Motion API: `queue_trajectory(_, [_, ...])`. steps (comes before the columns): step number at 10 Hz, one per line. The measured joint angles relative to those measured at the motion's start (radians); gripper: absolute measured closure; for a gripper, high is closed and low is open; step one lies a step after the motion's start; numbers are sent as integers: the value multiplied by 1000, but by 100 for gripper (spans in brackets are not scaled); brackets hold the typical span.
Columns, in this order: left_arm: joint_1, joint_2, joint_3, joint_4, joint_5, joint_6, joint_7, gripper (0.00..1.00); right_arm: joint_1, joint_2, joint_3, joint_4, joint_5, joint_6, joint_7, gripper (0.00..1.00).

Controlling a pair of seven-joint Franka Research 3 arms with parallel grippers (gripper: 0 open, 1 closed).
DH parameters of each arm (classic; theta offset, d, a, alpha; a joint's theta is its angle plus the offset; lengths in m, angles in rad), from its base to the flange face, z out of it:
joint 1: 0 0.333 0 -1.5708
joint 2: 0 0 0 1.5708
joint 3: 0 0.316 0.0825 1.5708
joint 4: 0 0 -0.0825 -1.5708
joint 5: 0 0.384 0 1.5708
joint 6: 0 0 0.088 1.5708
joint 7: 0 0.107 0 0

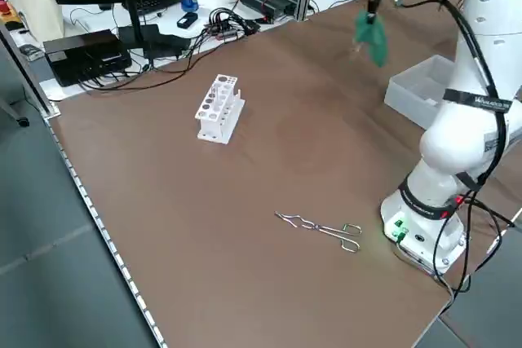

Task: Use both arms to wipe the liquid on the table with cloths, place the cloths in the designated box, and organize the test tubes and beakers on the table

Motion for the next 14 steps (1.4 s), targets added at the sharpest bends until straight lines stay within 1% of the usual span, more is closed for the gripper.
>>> queue_trajectory(1, [-1,-4,-45,-15,-15,-31,-11,96,4,6,2,6,-2,-8,-6,91])
queue_trajectory(2, [-2,-3,-87,-46,-19,-46,-24,96,15,10,3,9,-7,-15,-6,91])
queue_trajectory(3, [-3,-1,-124,-96,-20,-51,-29,96,35,12,3,10,-9,-21,5,91])
queue_trajectory(5, [-10,1,-177,-210,-20,-50,-34,96,109,12,4,10,-10,-35,80,91])
queue_trajectory(6, [-14,2,-192,-248,-20,-43,-37,96,163,13,6,10,-6,-39,138,91])
queue_trajectory(7, [-22,2,-197,-276,-20,-26,-40,96,229,13,10,10,30,-51,189,91])
queue_trajectory(9, [-44,4,-198,-321,-20,17,-51,94,401,14,23,10,216,-74,222,91])
queue_trajectory(10, [-48,8,-198,-331,-20,24,-53,89,489,16,28,11,300,-75,241,91])
queue_trajectory(11, [-46,17,-198,-332,-20,29,-53,84,558,17,30,14,356,-73,271,91])
queue_trajectory(12, [-41,22,-196,-329,-20,35,-52,70,600,14,31,25,384,-70,312,91])
queue_trajectory(13, [-35,22,-194,-320,-20,35,-50,54,615,-5,31,47,392,-68,353,91])
queue_trajectory(14, [-28,22,-192,-298,-19,36,-45,40,615,-51,29,69,393,-69,382,91])
